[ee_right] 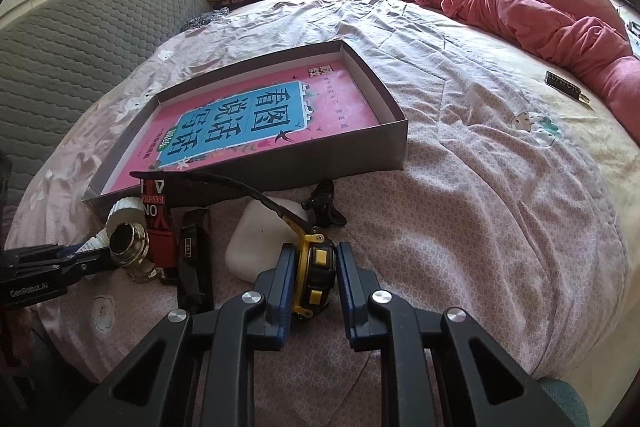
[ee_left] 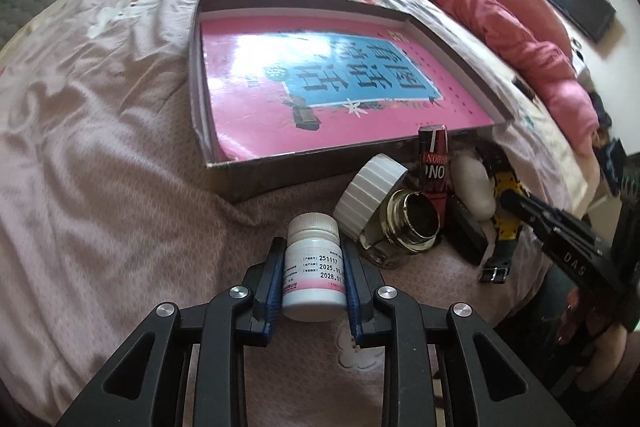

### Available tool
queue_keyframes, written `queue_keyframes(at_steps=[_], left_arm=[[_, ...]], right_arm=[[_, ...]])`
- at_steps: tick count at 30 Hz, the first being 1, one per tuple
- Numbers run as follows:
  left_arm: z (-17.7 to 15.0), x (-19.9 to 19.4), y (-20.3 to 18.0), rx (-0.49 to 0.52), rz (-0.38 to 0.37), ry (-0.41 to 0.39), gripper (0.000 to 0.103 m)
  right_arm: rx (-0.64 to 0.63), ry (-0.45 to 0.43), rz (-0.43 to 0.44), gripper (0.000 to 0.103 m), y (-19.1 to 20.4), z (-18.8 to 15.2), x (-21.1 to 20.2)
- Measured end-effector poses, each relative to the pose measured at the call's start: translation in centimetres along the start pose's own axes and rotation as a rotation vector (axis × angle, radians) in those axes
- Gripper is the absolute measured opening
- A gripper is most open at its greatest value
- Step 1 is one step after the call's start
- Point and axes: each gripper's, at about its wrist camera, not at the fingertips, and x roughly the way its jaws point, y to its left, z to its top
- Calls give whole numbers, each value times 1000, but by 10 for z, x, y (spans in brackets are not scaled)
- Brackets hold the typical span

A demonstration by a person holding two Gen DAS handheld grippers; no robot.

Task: Organize rigid objects
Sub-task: 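Grasp the white pill bottle with the left tool while the right tool grasps the black-yellow watch, then lift the pill bottle over the box with left tool while right tool carries the watch in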

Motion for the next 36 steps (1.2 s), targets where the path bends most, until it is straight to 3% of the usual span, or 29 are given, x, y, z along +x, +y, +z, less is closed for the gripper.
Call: queue_keyframes(at_steps=[13, 26, 36], left_arm=[[-10, -29, 8, -112, -8, -81, 27], [-3, -53, -7, -87, -21, -148, 27], [9, -61, -12, -95, -26, -185, 27]], right_arm=[[18, -34, 21, 18, -4, 3, -15], [22, -71, 29, 17, -4, 11, -34], [12, -123, 38, 17, 2, 40, -47]])
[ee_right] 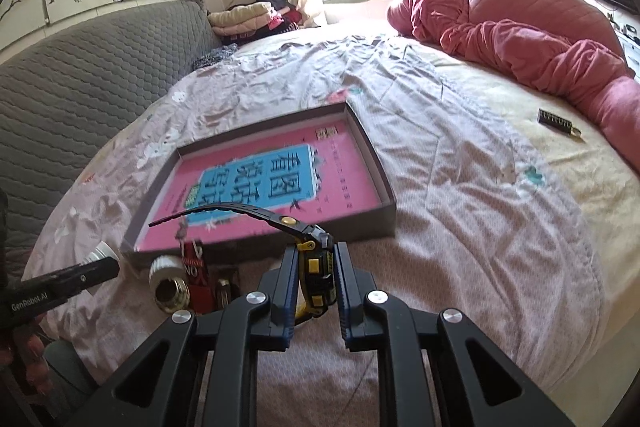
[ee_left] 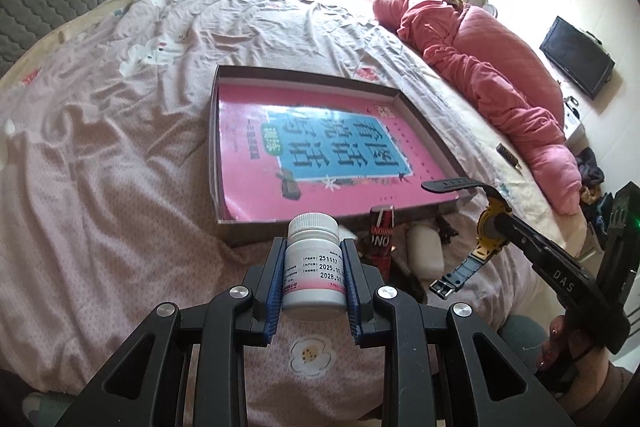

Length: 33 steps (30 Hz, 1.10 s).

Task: Organize rigid objects
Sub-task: 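Lift the pill bottle over the box with left tool while right tool carries the watch in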

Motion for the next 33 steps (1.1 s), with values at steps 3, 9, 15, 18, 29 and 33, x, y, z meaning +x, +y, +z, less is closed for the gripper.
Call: queue_keyframes(at_steps=[3, 9, 15, 18, 29, 33], left_arm=[[8, 0, -1, -7, -2, -11, 27], [22, 4, -1, -32, -1, -25, 27], [37, 14, -3, -46, 16, -38, 27], [46, 22, -3, -59, 17, -33, 27], [56, 52, -3, -39, 81, 1, 27], [56, 62, 3, -74, 69, 22, 27]], right_arm=[[-5, -13, -2, 17, 2, 11, 0], [-6, -45, -16, 17, 0, 35, 3], [-12, -55, -22, 17, 0, 57, 13], [-4, -48, -22, 17, -1, 64, 22], [-7, 7, -35, 17, 3, 70, 50], [9, 52, -41, 17, -2, 68, 61]])
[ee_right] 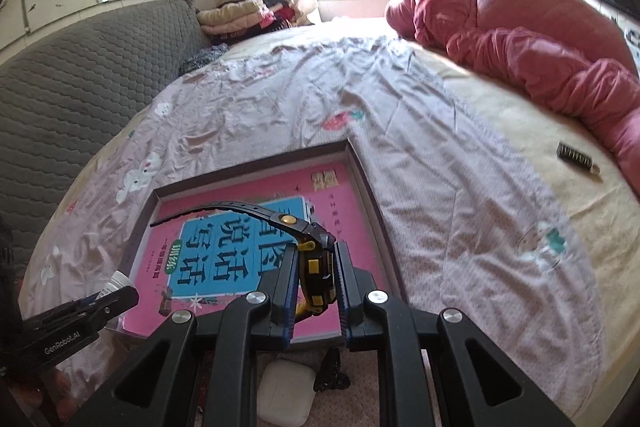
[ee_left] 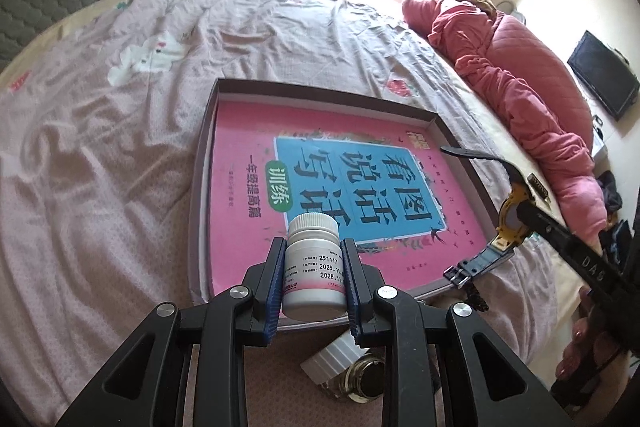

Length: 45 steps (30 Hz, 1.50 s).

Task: Organize rigid objects
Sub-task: 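Lift the pill bottle over the box with left tool while right tool carries the watch in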

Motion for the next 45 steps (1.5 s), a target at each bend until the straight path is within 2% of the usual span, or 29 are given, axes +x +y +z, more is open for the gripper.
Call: queue_keyframes(at_steps=[15, 24, 33, 45], left_arm=[[-4, 21, 2, 4, 10, 30, 27], [-1, 28, 6, -7, 13, 42, 27], [-3, 35, 10, -11, 37, 50, 27], [-7, 36, 8, 26, 96, 35, 27]], right_arm=[[-84, 116, -71, 17, 15, -10, 34], [-75, 170, -129, 18, 11, -5, 52], [-129, 178, -198, 18, 15, 1, 62], [-71, 154, -233, 18, -7, -5, 53]])
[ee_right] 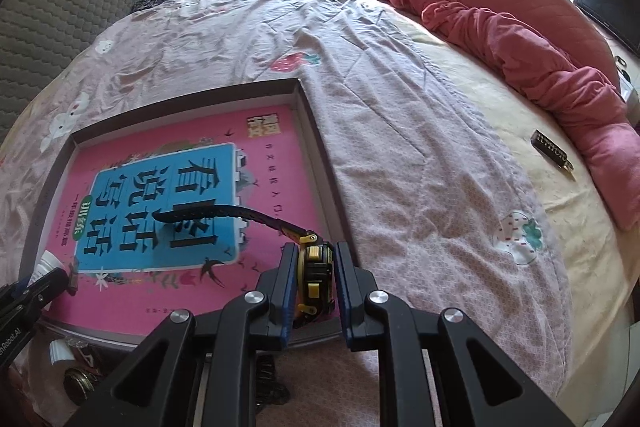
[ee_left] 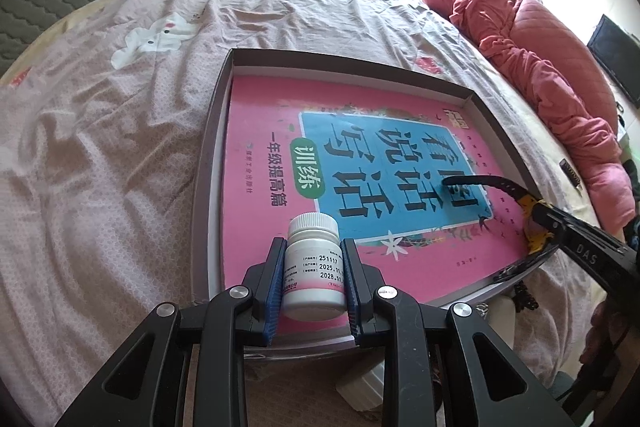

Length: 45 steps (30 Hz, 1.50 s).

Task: Organize rigid objects
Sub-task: 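Lift the pill bottle over the box with left tool while right tool carries the watch in, then lower the pill bottle onto the book and open the left tool while the right tool releases the watch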

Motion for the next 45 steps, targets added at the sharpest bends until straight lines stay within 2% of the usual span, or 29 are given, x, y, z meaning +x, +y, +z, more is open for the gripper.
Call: queue_keyframes(at_steps=[11, 26, 28, 29, 31, 40, 45], left_arm=[[-4, 2, -2, 41, 43, -15, 27], [-6, 0, 0, 36, 68, -31, 27], [-7, 0, 1, 44, 66, -33, 27], [-8, 0, 0, 48, 66, -33, 27], [-9, -1, 1, 48, 57, -32, 28], [-10, 0, -1, 61, 61, -1, 28], [-11, -1, -3, 64, 71, 20, 28]], right_arm=[[54, -10, 31, 20, -9, -10, -4], [78, -46, 46, 25, -12, -23, -21], [102, -55, 50, 29, -15, -25, -27], [116, -57, 53, 35, -17, -27, -29], [147, -67, 59, 41, -21, -31, -35], [239, -77, 78, 42, -38, -44, -49], [222, -90, 77, 42, -42, -48, -55]])
